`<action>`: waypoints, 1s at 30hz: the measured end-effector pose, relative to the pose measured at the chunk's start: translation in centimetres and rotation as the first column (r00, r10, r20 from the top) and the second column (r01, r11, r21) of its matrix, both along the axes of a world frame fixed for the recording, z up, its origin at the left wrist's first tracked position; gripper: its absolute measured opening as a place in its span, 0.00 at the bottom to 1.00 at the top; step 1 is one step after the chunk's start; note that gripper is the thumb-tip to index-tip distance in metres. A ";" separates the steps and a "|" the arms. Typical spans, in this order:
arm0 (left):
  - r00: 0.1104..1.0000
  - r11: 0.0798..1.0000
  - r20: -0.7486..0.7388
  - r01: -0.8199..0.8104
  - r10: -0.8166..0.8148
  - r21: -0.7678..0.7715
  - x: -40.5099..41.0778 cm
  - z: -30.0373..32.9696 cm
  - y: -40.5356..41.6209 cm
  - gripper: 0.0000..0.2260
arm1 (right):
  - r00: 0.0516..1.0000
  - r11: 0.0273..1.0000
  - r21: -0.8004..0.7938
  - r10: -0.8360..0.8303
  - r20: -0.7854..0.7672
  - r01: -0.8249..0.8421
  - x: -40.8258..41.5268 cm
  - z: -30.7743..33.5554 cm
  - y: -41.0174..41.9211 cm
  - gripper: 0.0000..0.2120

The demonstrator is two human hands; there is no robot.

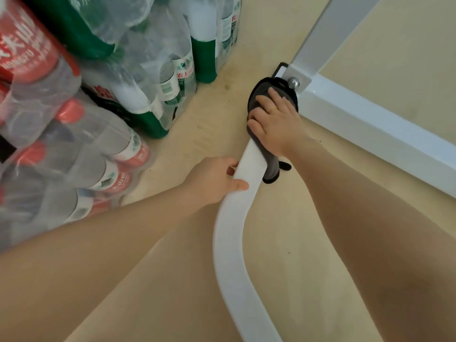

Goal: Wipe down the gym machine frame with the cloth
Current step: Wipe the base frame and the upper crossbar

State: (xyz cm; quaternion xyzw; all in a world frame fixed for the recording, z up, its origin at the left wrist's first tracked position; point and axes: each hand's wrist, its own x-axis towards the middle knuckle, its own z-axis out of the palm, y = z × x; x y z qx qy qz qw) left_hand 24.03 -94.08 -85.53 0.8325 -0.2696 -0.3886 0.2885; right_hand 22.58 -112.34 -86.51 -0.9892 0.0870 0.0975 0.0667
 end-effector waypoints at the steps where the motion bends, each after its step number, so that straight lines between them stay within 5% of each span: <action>1: 1.000 1.000 0.003 -0.003 0.003 -0.004 0.0 -0.1 0.1 0.18 | 1.000 1.000 0.003 -0.025 -0.001 0.025 0.3 -0.1 0.1 0.20; 5: 0.999 0.999 -0.020 -0.035 0.035 -0.021 -0.2 0.0 0.4 0.17 | 0.993 0.996 0.020 0.087 0.079 -0.089 -1.8 -0.7 3.4 0.29; 8: 0.993 0.993 0.029 -0.111 0.111 -0.028 -1.0 -0.2 0.8 0.16 | 0.941 0.969 0.003 0.240 0.238 -0.248 -3.9 -1.2 4.9 0.22; 12: 0.959 0.959 -0.033 -0.281 0.280 -0.039 -2.0 -0.3 1.1 0.19 | 0.957 0.961 -0.026 0.276 0.094 -0.274 -1.2 0.0 3.2 0.27; 15: 0.979 0.981 -0.072 -0.191 0.190 -0.013 -0.7 0.4 1.7 0.20 | 0.988 0.987 -0.079 0.144 0.060 -0.139 -0.5 -0.1 3.6 0.26; 19: 0.976 0.989 0.207 -0.090 0.064 0.121 2.3 1.2 4.0 0.06 | 0.968 0.979 -0.120 0.185 0.169 -0.166 -4.1 -0.5 8.0 0.24; 22: 0.963 0.982 0.257 -0.120 0.081 0.142 3.1 1.2 5.6 0.02 | 0.946 0.984 -0.060 0.179 0.269 -0.169 -7.4 -0.9 12.8 0.17; 30: 0.975 0.997 0.217 -0.065 0.053 0.046 -0.1 1.2 6.9 0.09 | 0.805 0.815 0.020 0.568 0.173 -0.579 -11.6 -0.7 14.8 0.18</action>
